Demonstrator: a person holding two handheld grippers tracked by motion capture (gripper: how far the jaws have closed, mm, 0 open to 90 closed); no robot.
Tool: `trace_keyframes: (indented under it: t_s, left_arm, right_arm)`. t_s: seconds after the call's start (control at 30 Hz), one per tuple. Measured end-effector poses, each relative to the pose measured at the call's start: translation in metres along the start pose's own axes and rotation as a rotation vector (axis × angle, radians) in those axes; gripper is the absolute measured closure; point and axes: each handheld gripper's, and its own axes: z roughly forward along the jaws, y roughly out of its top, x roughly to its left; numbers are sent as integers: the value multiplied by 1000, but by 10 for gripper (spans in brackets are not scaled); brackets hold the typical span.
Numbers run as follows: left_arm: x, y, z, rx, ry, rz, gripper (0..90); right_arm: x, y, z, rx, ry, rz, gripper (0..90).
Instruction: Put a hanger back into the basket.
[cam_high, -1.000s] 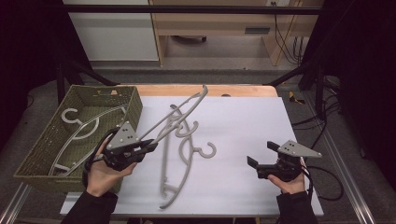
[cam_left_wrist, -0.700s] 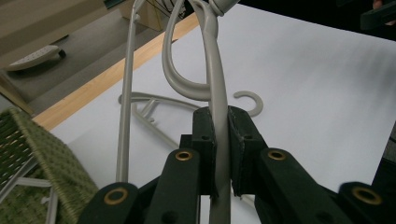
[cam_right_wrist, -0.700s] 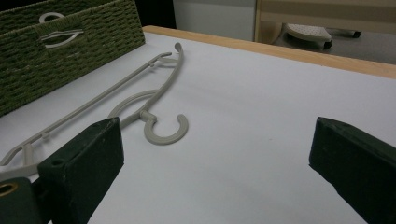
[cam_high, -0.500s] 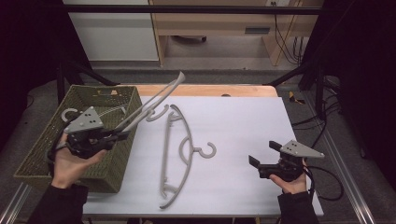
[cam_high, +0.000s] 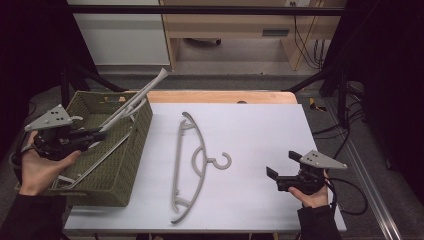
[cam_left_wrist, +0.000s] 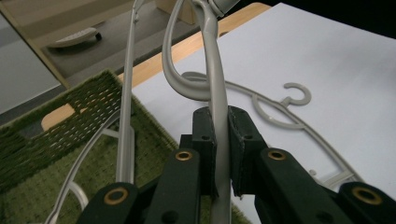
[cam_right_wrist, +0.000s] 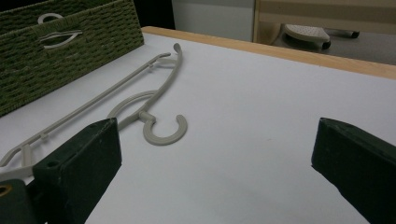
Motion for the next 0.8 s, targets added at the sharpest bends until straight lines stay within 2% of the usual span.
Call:
trace_keyframes:
  t_s: [0.4, 0.47, 0.63, 0.8]
  left_arm:
    - [30, -29, 4, 41, 12, -37, 820]
    - [36, -36, 4, 43, 13, -54, 820]
    - [44, -46, 3, 57, 23, -81, 820]
    - [51, -56, 0, 77, 25, -89, 820]
  right_arm:
    - [0, -1, 1, 7, -8, 2, 14]
    - [0, -1, 1, 9, -5, -1, 13]
    - [0, -1, 2, 11, -8, -1, 13]
    - [0, -1, 2, 13, -10, 1, 13]
